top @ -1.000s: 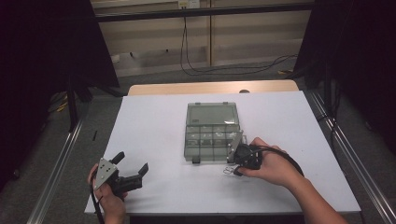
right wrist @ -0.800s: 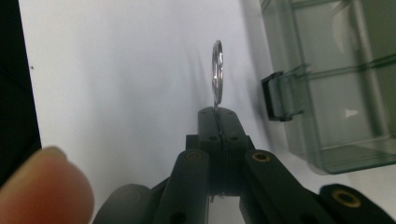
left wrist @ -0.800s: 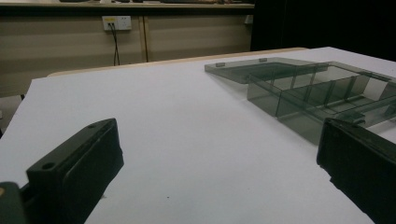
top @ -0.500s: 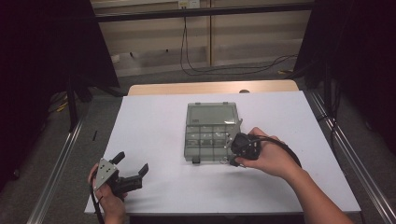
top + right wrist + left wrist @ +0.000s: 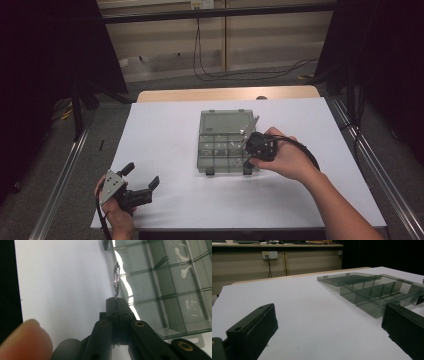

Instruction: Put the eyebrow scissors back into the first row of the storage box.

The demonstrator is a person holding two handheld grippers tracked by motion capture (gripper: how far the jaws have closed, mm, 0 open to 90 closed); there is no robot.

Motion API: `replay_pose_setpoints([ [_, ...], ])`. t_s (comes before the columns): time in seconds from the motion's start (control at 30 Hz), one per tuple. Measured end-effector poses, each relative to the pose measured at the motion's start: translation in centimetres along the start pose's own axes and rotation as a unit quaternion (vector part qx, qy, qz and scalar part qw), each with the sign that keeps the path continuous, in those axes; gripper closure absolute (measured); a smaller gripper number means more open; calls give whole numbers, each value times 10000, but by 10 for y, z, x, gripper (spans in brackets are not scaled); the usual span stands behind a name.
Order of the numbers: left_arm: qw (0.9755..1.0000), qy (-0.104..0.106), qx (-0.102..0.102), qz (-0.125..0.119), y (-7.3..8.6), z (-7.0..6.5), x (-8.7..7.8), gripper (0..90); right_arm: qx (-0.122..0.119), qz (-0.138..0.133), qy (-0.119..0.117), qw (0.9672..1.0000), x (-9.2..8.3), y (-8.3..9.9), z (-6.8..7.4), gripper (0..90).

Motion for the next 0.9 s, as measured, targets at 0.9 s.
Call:
replay_pose_setpoints([
  [0.9, 10000, 45, 55, 29, 0, -2, 0, 0, 46, -193, 206, 9996, -4, -25, -28, 900],
])
Point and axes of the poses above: each handheld gripper's, and its own axes: x roughly forward along the jaws, y roughly out of its underside, z roughly to its left, the point moved 6 cm from there along x, roughly forward along the jaws, and after that the axes turned 5 degrees about z, right-handed, at the moved point
